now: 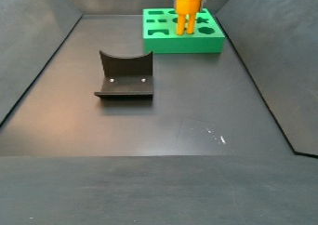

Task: Insert the 3 prong object.

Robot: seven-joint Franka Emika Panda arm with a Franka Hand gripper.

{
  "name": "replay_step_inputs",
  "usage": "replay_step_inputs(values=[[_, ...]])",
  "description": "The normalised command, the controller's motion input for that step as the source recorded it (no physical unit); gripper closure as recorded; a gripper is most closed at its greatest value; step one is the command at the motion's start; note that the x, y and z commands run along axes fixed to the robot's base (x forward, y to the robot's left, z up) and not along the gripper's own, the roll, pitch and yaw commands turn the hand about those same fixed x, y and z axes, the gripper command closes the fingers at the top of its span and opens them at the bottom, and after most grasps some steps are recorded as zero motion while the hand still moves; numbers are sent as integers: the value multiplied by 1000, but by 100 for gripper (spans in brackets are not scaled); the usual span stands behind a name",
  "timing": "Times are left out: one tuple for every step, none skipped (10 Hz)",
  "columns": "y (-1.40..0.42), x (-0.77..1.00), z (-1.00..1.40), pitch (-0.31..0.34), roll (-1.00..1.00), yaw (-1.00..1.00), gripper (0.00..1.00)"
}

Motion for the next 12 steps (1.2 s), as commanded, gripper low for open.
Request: replay_step_inputs(values=[[-146,-43,-331,-90,-16,63,100],[-6,-14,-206,0,24,-263,100],[-106,0,-197,31,46,-629,100],[-191,0,-237,0,-9,-786,100],[-177,0,-214,0,-27,-846,100],[-57,3,-189,0,-4,-760,100],[0,0,-223,0,0,-846,100],[26,166,-260,0,0,-717,100],[80,257,-283,0,0,-620,100],[66,120,-280,0,0,-231,100],[37,51,-346,0,23,0,100],[46,40,-437,0,87,0,100]])
